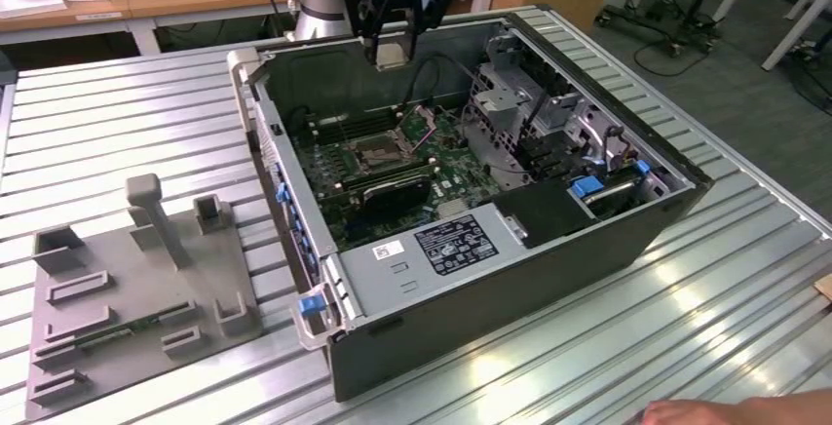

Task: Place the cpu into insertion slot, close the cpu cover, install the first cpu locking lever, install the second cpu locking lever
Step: 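Place the cpu into insertion slot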

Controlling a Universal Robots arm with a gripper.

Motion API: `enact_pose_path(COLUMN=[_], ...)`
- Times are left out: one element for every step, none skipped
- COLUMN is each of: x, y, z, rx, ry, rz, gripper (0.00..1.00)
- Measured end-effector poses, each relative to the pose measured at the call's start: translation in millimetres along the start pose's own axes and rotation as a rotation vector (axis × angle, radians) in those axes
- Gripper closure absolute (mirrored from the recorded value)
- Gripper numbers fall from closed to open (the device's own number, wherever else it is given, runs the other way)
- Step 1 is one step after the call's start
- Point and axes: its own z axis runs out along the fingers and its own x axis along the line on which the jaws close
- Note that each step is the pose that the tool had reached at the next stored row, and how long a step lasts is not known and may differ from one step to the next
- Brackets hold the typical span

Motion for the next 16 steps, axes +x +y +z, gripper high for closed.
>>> enact_pose_path(x=[0.0, 0.0, 0.0, 0.0, 0.0, 0.1, 0.1, 0.1, 0.0, 0.1, 0.2, 0.2, 0.2, 0.2, 0.2, 0.2], y=[0.0, 0.0, -0.1, -0.2, -0.2, -0.3, -0.4, -0.5, -0.7, -0.8, -1.0, -1.1, -1.3, -1.4, -1.6, -1.7], z=[0.2, 0.5, 1.0, 1.6, 2.5, 3.5, 4.5, 5.8, 7.3, 8.9, 10.7, 12.4, 14.1, 15.7, 17.5, 19.0], rx=[-0.0001, -0.0003, -0.0003, -0.0001, -0.0002, -0.0001, 0.0000, -0.0001, -0.0001, 0.0000, -0.0001, -0.0001, 0.0000, 0.0000, 0.0000, 0.0000], ry=[0.0000, -0.0002, -0.0001, -0.0001, -0.0001, 0.0000, 0.0000, 0.0000, 0.0000, -0.0001, 0.0000, 0.0000, 0.0000, 0.0000, 0.0000, 0.0000], rz=[0.000, 0.000, 0.000, 0.000, 0.000, 0.000, 0.000, 0.000, 0.000, 0.000, 0.000, 0.000, 0.000, 0.000, 0.000, 0.000], gripper=[0.46, 0.46, 0.46, 0.46, 0.46, 0.46, 0.46, 0.46, 0.46, 0.46, 0.46, 0.46, 0.46, 0.46, 0.46, 0.46])
